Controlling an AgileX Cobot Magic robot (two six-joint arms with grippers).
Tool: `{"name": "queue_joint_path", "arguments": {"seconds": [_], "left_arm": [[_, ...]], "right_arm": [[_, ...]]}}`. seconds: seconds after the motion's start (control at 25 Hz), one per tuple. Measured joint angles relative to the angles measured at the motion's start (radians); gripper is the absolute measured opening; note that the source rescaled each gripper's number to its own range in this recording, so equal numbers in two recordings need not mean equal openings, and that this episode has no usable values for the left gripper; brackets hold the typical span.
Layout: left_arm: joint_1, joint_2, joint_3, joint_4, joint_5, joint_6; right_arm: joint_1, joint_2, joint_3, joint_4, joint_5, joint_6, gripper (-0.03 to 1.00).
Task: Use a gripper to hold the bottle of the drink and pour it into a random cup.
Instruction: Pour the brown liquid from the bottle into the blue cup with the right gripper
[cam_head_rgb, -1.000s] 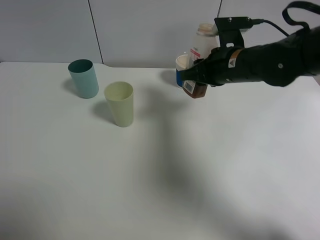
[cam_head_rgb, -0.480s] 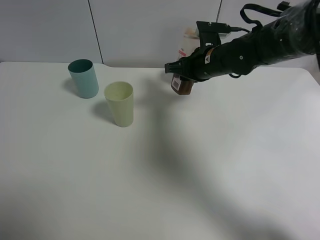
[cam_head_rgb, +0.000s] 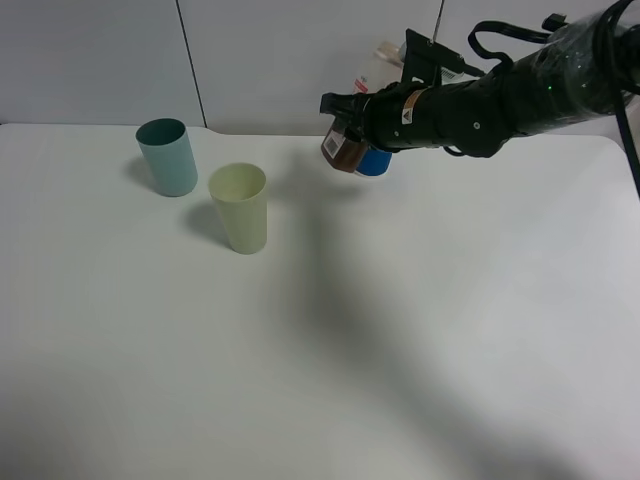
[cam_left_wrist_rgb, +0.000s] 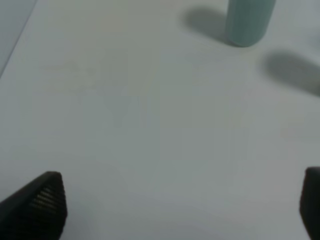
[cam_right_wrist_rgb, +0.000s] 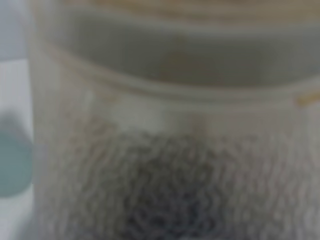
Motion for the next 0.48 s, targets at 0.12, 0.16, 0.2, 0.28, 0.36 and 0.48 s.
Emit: {"name": "queue_joint_path", "arguments": {"seconds": [0.12, 0.16, 0.2, 0.28, 0.36, 0.48], "left_arm": [[0.0, 0.0, 0.0, 0.0, 0.0, 0.0], [0.0, 0.0, 0.0, 0.0, 0.0, 0.0], [0.0, 0.0, 0.0, 0.0, 0.0, 0.0], [0.0, 0.0, 0.0, 0.0, 0.0, 0.0], [0.0, 0.0, 0.0, 0.0, 0.0, 0.0], [0.0, 0.0, 0.0, 0.0, 0.0, 0.0]], "right_arm": [[0.0, 0.0, 0.0, -0.004, -0.05, 0.055, 0.0], [0.0, 0.0, 0.0, -0.007, -0.064, 0.07, 0.0], [0.0, 0.0, 0.0, -0.011, -0.081, 0.082, 0.0], [0.0, 0.0, -0.001, -0.024, -0.095, 0.088, 0.0], [0.0, 0.003, -0.013, -0.049, -0.088, 0.092, 0.0], [0.0, 0.016, -0.056, -0.105, -0.038, 0.101, 0.0]]}}
